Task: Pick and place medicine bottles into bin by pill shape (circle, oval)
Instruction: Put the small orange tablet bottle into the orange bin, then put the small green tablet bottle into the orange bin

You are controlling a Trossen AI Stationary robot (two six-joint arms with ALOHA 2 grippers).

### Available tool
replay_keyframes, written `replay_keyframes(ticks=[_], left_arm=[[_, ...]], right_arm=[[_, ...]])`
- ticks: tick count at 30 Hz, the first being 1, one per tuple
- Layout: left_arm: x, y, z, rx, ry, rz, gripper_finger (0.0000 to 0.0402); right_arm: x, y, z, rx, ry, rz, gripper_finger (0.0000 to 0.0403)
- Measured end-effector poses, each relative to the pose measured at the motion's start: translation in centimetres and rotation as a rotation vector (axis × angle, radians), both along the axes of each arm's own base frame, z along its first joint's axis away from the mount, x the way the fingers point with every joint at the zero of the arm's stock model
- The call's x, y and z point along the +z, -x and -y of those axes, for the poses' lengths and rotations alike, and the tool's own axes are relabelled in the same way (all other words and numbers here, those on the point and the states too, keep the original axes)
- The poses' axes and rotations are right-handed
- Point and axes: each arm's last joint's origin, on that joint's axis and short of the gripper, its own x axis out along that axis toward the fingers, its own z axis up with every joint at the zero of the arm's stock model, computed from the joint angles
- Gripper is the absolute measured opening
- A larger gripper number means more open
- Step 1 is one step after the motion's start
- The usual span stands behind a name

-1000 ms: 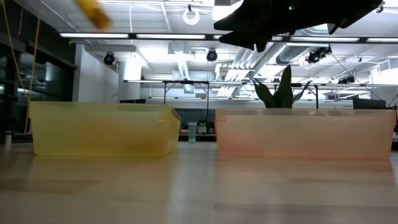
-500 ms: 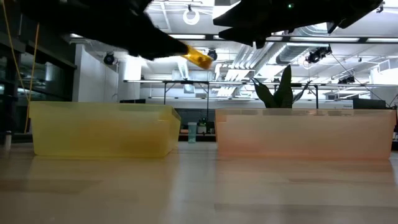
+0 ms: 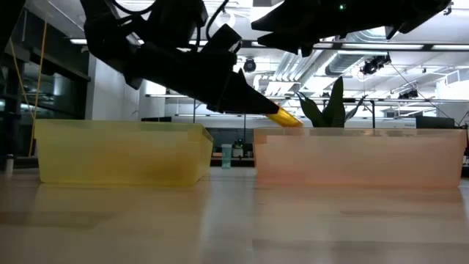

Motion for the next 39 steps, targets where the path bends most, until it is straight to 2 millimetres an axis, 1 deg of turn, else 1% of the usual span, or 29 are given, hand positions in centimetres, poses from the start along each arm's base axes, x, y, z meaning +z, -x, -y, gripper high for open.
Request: replay_keyframes(ticks=[8,11,14,21,22,24,28,30,32,35,39], left_arm=[[-0.2,-0.1,0.0,0.006,0.007,-0.015,0.0113],[-0.3,-0.1,0.0,0.006,0.006,-0.018,0.0120],[-0.3,-0.1,0.0,0.003,0.008,-0.018,0.0144],[-0.2,0.0,-0.1,0.038,0.003,-0.033,0.0222],[0.1,0.3,-0.1,0.050,-0.001,-0.059,0.0229],[1.3,0.9,-0.2,0.088,-0.024,-0.097,0.0240],[4.5,3.4,-0.5,0.183,-0.083,-0.211,0.0245],[6.1,5.3,-0.6,0.230,-0.082,-0.192,0.0245],[7.3,7.3,-0.6,0.267,-0.067,-0.118,0.0244],[7.8,11.0,-0.4,0.278,-0.052,-0.001,0.0239],[7.7,15.5,-0.2,0.282,-0.029,0.230,0.0237]], right_arm=[[-0.1,0.0,0.0,0.000,0.000,-0.006,0.0287],[-0.1,0.0,0.0,0.000,0.000,-0.006,0.0287],[-0.1,0.0,0.0,0.000,0.000,-0.006,0.0287],[-0.1,0.0,0.0,0.000,0.001,-0.015,0.0287],[-0.2,0.0,0.0,0.000,0.001,-0.017,0.0287],[-0.2,0.0,0.0,0.000,0.001,-0.022,0.0287],[-0.3,0.0,0.0,0.000,0.001,-0.027,0.0287],[-0.3,0.0,0.0,0.000,0.001,-0.028,0.0287],[-0.3,0.0,0.0,0.000,0.001,-0.028,0.0287],[-0.3,0.0,0.0,-0.001,-0.012,-0.025,0.0287],[-0.3,0.0,0.0,-0.001,-0.024,-0.021,0.0287]])
